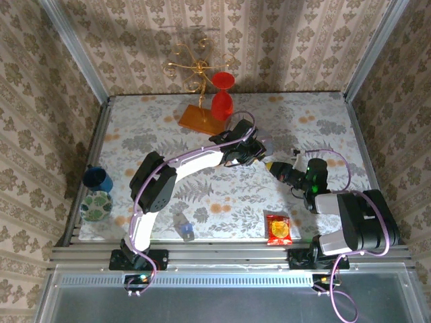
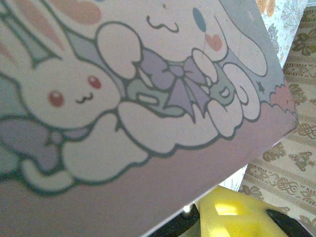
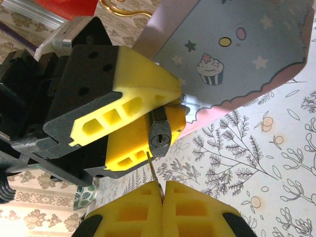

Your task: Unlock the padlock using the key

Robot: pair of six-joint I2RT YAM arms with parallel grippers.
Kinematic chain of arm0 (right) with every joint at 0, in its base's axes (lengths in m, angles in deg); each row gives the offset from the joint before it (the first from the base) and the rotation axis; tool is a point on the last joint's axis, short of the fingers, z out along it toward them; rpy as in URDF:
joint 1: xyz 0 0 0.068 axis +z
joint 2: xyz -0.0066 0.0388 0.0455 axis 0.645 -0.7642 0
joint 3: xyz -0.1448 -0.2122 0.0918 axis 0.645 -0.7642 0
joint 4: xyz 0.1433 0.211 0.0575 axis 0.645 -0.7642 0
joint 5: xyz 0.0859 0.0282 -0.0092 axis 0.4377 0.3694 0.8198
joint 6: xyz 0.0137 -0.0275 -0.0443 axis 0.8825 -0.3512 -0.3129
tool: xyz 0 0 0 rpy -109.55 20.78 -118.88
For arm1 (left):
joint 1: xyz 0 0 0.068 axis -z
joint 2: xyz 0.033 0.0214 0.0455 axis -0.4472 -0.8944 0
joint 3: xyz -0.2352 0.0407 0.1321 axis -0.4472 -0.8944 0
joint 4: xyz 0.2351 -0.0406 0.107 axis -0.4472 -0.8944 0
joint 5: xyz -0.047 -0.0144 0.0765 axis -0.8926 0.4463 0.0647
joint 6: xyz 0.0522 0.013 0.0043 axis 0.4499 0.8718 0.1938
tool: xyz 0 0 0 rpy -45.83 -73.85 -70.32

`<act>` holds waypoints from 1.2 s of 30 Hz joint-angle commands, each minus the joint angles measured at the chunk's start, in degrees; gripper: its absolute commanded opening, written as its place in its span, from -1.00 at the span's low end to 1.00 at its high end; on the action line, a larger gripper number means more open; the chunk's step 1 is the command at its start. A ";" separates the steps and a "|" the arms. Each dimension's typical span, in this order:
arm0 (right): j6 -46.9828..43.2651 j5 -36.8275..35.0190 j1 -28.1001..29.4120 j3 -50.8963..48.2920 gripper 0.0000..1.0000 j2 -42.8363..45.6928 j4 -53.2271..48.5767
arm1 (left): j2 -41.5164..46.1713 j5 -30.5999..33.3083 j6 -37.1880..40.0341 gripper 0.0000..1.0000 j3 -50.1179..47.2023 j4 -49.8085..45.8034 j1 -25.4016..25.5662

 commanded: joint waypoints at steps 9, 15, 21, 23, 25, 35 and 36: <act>0.38 3.12 -2.24 1.04 -1.00 -1.93 1.18 | 1.60 -2.07 1.31 -1.00 0.52 1.87 -0.19; 1.50 3.51 -2.24 1.14 -1.00 -3.49 3.93 | 1.34 -2.39 1.42 -1.00 0.79 1.82 -0.24; 2.84 4.06 -2.24 1.29 -1.00 -4.31 6.32 | 1.51 -2.57 1.45 -1.00 0.38 2.13 -0.23; 2.95 4.08 -2.24 1.21 -1.00 -4.18 6.54 | 1.51 -2.55 1.54 -1.00 0.28 2.22 -0.19; 3.17 4.23 -2.24 1.17 -1.00 -3.81 6.58 | 1.51 -2.61 1.54 -1.00 0.11 2.35 -0.32; 2.66 3.14 -2.42 0.69 -1.00 -1.44 4.27 | 1.78 -3.09 1.16 -1.00 -0.77 3.18 -0.32; 2.59 2.88 -2.42 0.73 -1.00 -1.27 3.91 | 1.87 -3.09 1.19 -1.00 -0.90 3.25 -0.26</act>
